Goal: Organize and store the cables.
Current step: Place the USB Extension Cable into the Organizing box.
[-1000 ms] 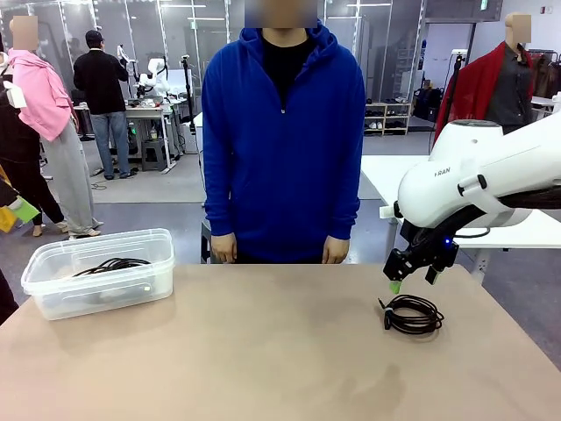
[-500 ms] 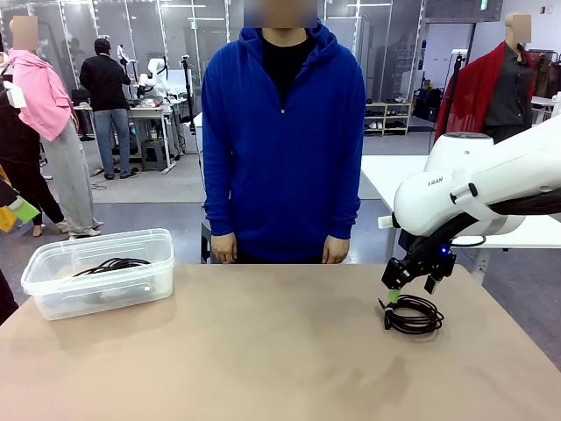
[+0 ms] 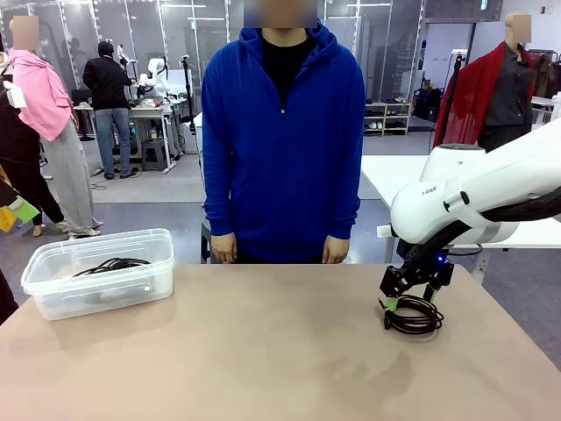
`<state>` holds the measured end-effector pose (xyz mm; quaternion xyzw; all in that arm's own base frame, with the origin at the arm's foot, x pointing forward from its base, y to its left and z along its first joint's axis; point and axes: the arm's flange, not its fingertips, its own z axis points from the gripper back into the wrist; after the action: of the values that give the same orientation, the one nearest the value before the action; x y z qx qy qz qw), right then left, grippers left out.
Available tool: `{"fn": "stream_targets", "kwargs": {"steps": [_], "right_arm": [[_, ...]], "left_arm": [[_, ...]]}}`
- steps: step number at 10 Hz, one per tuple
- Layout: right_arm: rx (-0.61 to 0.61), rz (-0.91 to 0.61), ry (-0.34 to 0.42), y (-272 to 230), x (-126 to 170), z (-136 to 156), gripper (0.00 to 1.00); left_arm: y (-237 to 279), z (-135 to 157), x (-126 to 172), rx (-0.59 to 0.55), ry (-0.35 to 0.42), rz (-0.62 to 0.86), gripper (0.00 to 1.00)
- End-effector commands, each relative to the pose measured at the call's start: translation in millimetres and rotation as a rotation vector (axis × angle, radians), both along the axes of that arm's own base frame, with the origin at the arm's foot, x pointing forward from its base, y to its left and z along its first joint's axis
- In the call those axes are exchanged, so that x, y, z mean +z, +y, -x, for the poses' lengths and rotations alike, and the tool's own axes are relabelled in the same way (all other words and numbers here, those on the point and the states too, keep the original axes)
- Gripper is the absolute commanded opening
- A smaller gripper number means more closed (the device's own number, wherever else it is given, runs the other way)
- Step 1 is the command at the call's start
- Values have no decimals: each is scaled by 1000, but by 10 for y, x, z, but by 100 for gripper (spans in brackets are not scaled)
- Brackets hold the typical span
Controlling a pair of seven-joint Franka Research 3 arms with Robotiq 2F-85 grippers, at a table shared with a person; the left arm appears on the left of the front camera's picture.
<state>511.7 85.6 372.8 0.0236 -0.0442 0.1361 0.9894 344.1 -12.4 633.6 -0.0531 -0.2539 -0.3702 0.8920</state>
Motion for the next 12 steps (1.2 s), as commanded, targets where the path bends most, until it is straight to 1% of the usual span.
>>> {"fn": "stream_targets", "kwargs": {"steps": [1, 4, 5, 6, 7, 8, 12], "right_arm": [[-64, 6, -39, 22, -98, -81, 100], [-84, -3, -83, 39, -245, -144, 100], [-96, -25, -89, 37, -289, -157, 100], [-100, -40, -75, 25, -290, -179, 100], [-25, -55, -111, 14, -52, -100, 100], [-63, -21, -67, -4, -250, -160, 100], [-58, -23, -72, 6, -217, -154, 100]], "left_arm": [[-10, -31, 23, 21, -4, -9, 100], [-10, -31, 23, 21, -4, -9, 100], [-10, -31, 23, 21, -4, -9, 100], [-10, -31, 23, 21, -4, -9, 100], [-10, -31, 23, 21, -4, -9, 100], [-10, -31, 23, 21, -4, -9, 100], [-10, -31, 23, 21, -4, -9, 100]]}}
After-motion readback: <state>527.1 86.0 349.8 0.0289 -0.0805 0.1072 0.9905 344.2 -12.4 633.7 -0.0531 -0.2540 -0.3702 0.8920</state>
